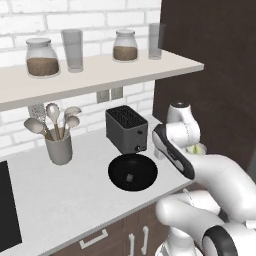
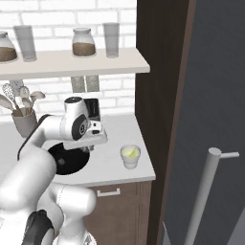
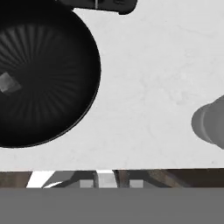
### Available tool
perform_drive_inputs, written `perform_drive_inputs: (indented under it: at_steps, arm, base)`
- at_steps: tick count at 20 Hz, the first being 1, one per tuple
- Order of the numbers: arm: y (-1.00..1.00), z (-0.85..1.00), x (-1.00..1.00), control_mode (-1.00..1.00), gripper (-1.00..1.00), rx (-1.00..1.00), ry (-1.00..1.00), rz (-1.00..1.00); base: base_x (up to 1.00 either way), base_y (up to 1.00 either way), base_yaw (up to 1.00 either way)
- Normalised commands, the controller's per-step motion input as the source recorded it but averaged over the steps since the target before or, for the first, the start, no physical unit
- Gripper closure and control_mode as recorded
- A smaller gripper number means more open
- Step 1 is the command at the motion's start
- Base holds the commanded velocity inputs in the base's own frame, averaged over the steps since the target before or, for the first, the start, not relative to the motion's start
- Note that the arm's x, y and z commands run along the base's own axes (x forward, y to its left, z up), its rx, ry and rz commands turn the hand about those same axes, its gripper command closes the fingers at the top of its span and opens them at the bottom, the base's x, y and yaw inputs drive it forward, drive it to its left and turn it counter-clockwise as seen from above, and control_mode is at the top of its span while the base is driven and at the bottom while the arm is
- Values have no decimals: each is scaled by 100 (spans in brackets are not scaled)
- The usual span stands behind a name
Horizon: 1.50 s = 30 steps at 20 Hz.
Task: Grab a lemon wedge from the fridge and one ice cube from the ice bowl, and put them in the glass of lemonade.
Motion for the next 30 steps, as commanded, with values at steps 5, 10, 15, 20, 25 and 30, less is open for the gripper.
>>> perform_drive_inputs:
  at_steps: [5,10,15,20,25,30]
  arm:
    - [-79,49,36,-100,100,-2,0,-44]
    - [-72,15,17,-100,100,2,0,-40]
    - [-52,-2,-12,-100,100,12,0,-23]
    - [-20,0,0,-100,100,12,-6,-2]
    - [0,0,4,-100,100,7,-9,0]
    - [0,0,12,-100,100,4,-10,0]
  base:
    - [0,0,0]
    - [0,0,0]
    - [0,0,0]
    - [0,0,0]
    - [0,0,0]
    - [0,0,0]
